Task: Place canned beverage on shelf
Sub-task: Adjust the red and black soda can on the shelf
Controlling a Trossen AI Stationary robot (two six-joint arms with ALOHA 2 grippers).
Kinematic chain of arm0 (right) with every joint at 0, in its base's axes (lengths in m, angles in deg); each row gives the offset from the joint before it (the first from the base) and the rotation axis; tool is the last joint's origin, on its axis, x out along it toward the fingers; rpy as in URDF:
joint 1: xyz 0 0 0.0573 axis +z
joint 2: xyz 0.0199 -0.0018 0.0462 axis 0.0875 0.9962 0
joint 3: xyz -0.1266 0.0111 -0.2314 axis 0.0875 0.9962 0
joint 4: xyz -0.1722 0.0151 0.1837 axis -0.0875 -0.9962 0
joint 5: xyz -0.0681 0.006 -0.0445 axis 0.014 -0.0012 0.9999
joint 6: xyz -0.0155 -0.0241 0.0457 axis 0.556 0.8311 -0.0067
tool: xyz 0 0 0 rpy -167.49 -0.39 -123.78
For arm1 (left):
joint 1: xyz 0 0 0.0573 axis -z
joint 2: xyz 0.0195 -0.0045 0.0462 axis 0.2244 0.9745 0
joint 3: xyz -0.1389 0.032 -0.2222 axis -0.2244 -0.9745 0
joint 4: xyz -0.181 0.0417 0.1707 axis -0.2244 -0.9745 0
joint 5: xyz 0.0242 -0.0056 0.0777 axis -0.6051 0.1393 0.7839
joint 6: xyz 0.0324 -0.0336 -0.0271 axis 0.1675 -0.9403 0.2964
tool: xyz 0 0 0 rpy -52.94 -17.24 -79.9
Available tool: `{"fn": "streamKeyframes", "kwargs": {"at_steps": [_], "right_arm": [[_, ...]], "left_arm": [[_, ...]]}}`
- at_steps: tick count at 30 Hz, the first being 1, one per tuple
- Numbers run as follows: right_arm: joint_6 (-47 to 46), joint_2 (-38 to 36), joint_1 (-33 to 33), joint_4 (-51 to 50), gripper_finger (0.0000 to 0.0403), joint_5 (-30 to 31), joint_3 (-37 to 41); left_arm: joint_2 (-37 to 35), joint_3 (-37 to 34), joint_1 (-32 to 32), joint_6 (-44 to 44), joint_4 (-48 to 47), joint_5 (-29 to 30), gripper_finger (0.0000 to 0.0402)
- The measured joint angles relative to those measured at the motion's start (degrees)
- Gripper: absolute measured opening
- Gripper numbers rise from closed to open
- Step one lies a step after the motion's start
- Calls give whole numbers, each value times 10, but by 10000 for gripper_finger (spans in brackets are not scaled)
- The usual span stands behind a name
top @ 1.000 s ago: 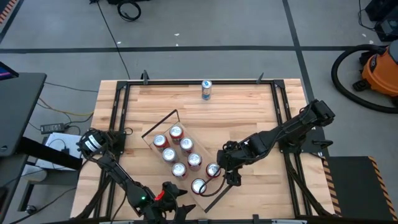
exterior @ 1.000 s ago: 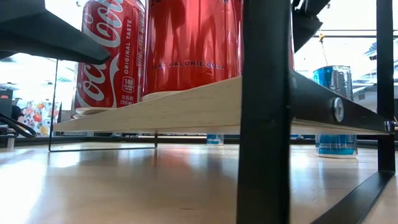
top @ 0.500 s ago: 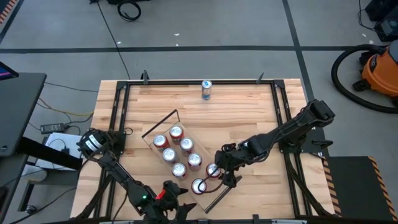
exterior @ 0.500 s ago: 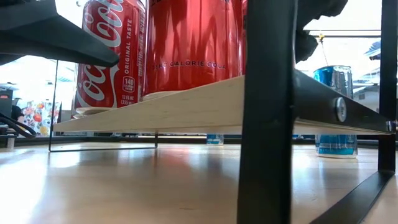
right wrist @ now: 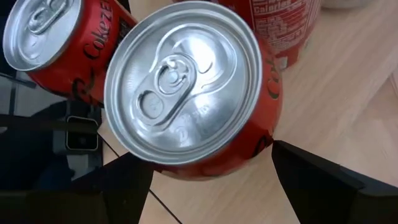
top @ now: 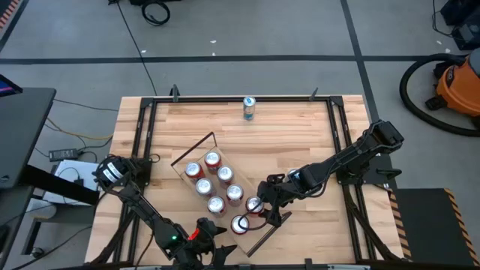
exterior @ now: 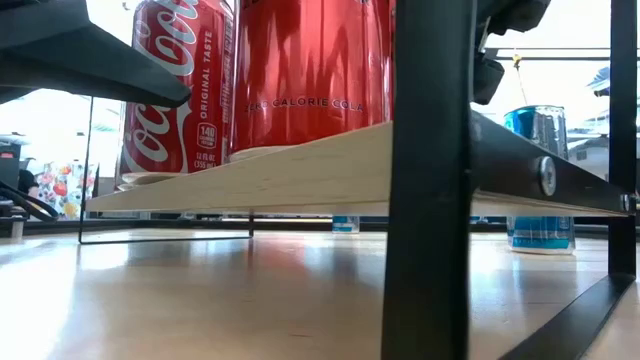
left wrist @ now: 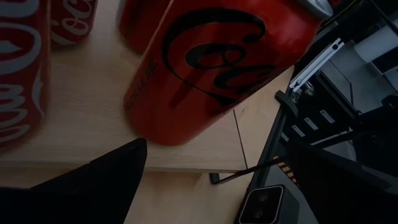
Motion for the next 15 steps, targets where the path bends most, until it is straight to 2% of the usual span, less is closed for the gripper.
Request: {"fn": "streamKeyframes", "kwargs": {"at_steps": [15], "right_arm": [[-1,0,-5,22,331,34,0]], "left_arm": [[0,0,0,0,0,0,398]]}}
